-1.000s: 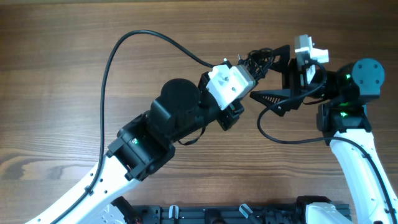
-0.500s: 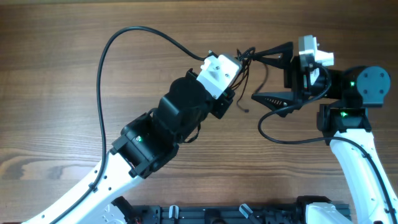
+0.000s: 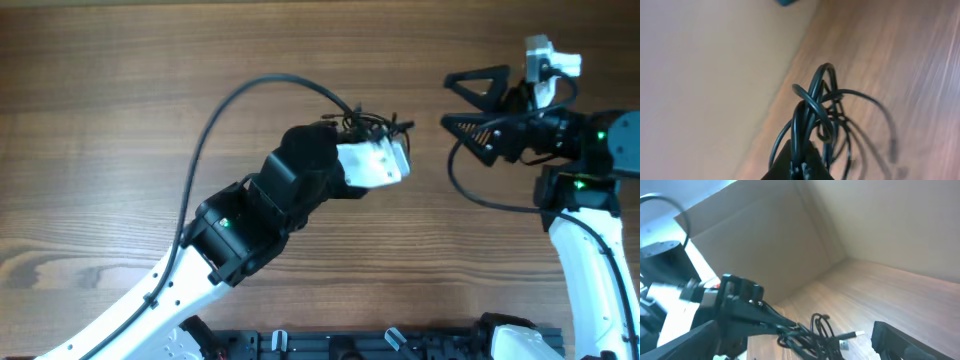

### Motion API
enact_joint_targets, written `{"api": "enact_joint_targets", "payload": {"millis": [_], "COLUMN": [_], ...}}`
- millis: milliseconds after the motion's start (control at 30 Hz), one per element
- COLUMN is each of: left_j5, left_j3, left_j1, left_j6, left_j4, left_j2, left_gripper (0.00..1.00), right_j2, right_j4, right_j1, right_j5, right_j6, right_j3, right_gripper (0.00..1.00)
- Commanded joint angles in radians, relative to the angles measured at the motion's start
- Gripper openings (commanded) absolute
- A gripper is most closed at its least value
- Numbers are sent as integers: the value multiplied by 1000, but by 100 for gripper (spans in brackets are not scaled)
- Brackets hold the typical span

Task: Untangle cables

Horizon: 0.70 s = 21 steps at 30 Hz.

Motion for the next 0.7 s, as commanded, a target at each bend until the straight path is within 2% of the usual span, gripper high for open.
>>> {"api": "enact_joint_targets", "payload": {"millis": [0, 33, 100, 267, 400, 567, 667], "left_j5": [99, 152, 233, 457, 484, 513, 587], "left_j3": [6, 6, 6, 6, 6, 6, 6], "left_j1": [4, 4, 4, 4, 7, 45, 77], "left_j6": [479, 580, 635, 631, 629, 428, 344], "left_j4": [8, 8, 19, 53, 52, 52, 53], "left_j2": [7, 7, 7, 7, 6, 6, 6], "left_gripper": [4, 4, 4, 4, 4, 4, 4], "right_j2": [4, 4, 4, 3, -17, -52, -83], "right_j4": [6, 6, 6, 6, 10, -17, -113], "right_j1": [-10, -10, -10, -10, -10, -10, -10], "right_j5": [-41, -54, -68, -88, -46, 56, 160], "right_j6": [68, 76, 111, 214, 262, 273, 226], "right_j3": [8, 8, 8, 8, 8, 8, 8], "right_gripper": [100, 100, 100, 100, 99, 99, 99]}}
